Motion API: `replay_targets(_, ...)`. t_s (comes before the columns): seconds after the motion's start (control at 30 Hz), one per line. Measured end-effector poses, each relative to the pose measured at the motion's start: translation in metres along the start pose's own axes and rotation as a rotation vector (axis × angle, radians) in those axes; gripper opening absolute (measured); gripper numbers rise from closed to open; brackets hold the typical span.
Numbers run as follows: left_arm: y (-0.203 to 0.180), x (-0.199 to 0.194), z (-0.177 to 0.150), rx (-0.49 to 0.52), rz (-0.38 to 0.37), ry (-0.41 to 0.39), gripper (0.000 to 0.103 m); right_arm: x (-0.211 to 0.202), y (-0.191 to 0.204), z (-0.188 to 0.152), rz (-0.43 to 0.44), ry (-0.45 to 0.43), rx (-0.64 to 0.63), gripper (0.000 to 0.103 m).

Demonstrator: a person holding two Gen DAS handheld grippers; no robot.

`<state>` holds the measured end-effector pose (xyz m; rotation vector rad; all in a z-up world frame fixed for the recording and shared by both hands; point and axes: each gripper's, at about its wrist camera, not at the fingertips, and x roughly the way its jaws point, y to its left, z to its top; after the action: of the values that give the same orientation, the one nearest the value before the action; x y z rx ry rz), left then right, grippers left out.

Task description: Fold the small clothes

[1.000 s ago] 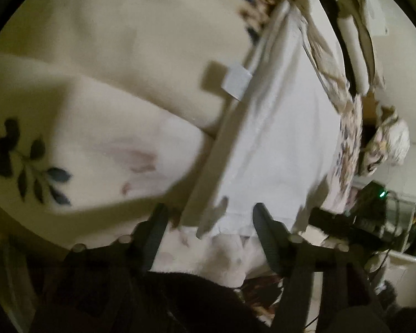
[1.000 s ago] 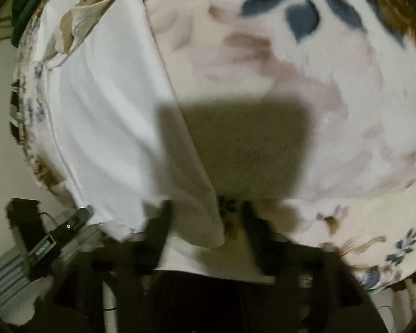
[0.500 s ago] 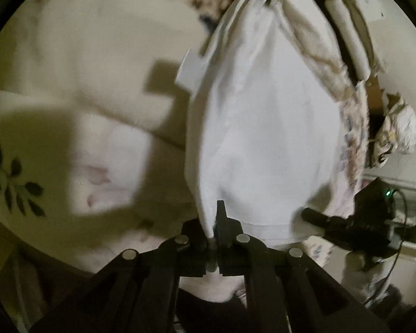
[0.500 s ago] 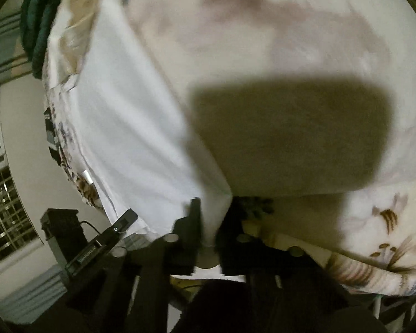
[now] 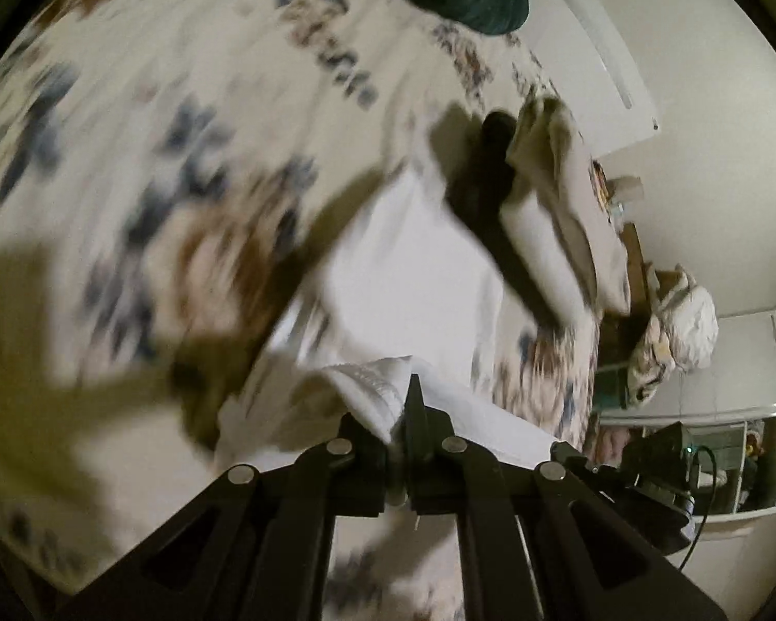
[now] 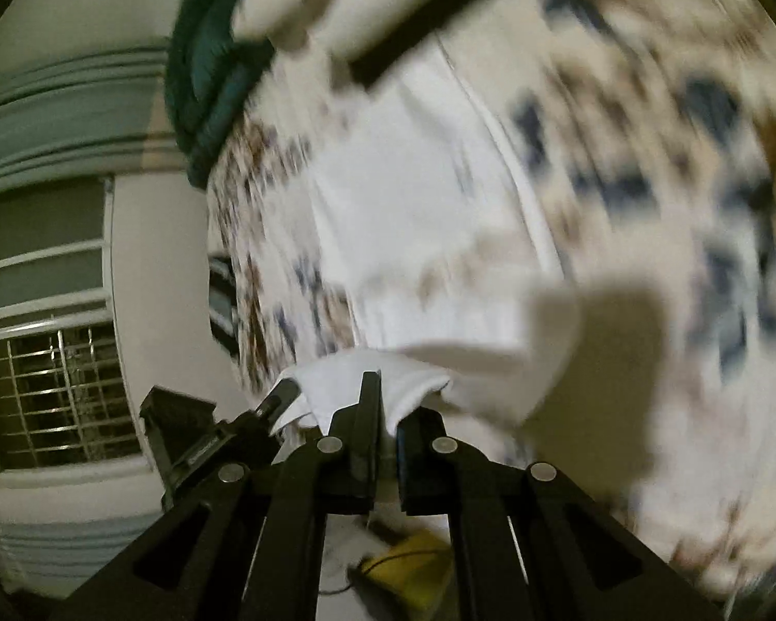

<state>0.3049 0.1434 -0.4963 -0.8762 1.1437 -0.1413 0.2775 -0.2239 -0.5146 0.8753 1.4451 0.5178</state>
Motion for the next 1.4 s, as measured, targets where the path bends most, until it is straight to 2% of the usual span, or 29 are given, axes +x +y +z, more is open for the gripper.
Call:
replay_targets(0.07,-0.004,0.017,0.029,-0.003,-0.021,0.0,0.009,0.006,0.011,0.041,-0.014,-0.058,-0.018,0.005)
replay_targets(0.13,-0.004,0.032,0.06,-0.03,-0.04,-0.003,0.024,0.023,0.02,0.074,-0.025,-0.089,-0.009,0.006)
replay_targets(0.2,0.002,0.032,0.077,-0.08,-0.08,-0.03,0.047,0.034,0.019,0.105,-0.033,-0.13,0.025,0.008)
replay_targets(0.27,0.005,0.024,0.09,-0.116,-0.118,-0.074,0.053,0.039,0.015,0.132,-0.013,-0.148,0.063,0.026)
replay_targets(0.3,0.006,0.018,0.094,-0.121,-0.12,-0.101,0.054,0.038,0.014,0.144,-0.01,-0.149,0.07,0.047)
replay_targets(0.33,0.006,0.013,0.097,-0.113,-0.118,-0.121,0.054,0.034,0.014,0.152,0.002,-0.164,0.073,0.056)
replay_targets(0.37,0.006,0.01,0.098,-0.096,-0.103,-0.136,0.059,0.03,0.014,0.155,0.016,-0.177,0.072,0.06)
replay_targets(0.4,0.006,0.007,0.096,-0.06,-0.058,-0.15,0.061,0.024,0.014,0.157,0.02,-0.181,0.062,0.067)
replay_targets(0.43,0.006,0.009,0.095,-0.035,-0.031,-0.15,0.061,0.018,0.014,0.157,0.006,-0.184,0.047,0.07)
replay_targets(0.57,0.007,0.033,0.083,0.069,0.067,-0.064,0.061,0.017,0.014,0.144,-0.116,-0.166,-0.037,0.07)
replay_targets(0.67,0.005,0.065,0.084,0.145,0.148,0.005,0.061,0.027,-0.002,0.14,-0.213,-0.121,-0.055,0.07)
replay_targets(0.73,0.001,0.084,0.091,0.175,0.176,0.038,0.061,0.038,-0.009,0.143,-0.229,-0.1,-0.044,0.07)
replay_targets(0.8,-0.005,0.101,0.101,0.202,0.177,0.056,0.056,0.053,-0.013,0.15,-0.223,-0.088,-0.031,0.07)
replay_targets(0.83,-0.008,0.105,0.105,0.22,0.171,0.044,0.046,0.06,-0.015,0.154,-0.224,-0.086,-0.026,0.069)
replay_targets(0.87,-0.011,0.108,0.109,0.241,0.16,0.038,0.012,0.066,-0.016,0.158,-0.223,-0.089,-0.021,0.066)
replay_targets(0.9,-0.014,0.112,0.113,0.256,0.158,0.052,0.008,0.072,-0.015,0.163,-0.218,-0.099,-0.021,0.046)
replay_targets(0.93,-0.015,0.113,0.116,0.261,0.161,0.053,0.008,0.078,-0.012,0.166,-0.226,-0.104,-0.026,0.013)
replay_targets(0.97,-0.016,0.113,0.118,0.265,0.154,0.046,0.008,0.083,-0.008,0.168,-0.244,-0.117,-0.033,0.007)
replay_targets(1.03,-0.01,0.115,0.123,0.248,0.14,0.05,0.008,0.083,0.002,0.173,-0.265,-0.168,-0.049,0.002)
replay_targets(1.13,0.008,0.122,0.131,0.178,0.124,0.07,0.009,0.08,0.012,0.177,-0.282,-0.22,-0.059,0.002)
replay_targets(1.23,0.027,0.125,0.14,0.076,0.065,0.107,0.017,0.09,0.004,0.185,-0.323,-0.206,-0.032,0.002)
replay_targets(1.3,0.033,0.119,0.143,0.036,0.047,0.116,0.036,0.096,0.002,0.189,-0.346,-0.188,-0.035,0.002)
replay_targets(1.33,0.036,0.112,0.144,0.027,0.029,0.113,0.041,0.098,0.001,0.191,-0.355,-0.175,-0.036,0.005)
replay_targets(1.37,0.039,0.105,0.142,0.017,0.011,0.112,0.054,0.097,0.0,0.192,-0.351,-0.167,-0.032,0.009)
replay_targets(1.4,0.044,0.097,0.138,0.006,-0.02,0.111,0.063,0.095,-0.001,0.193,-0.35,-0.154,-0.022,0.021)
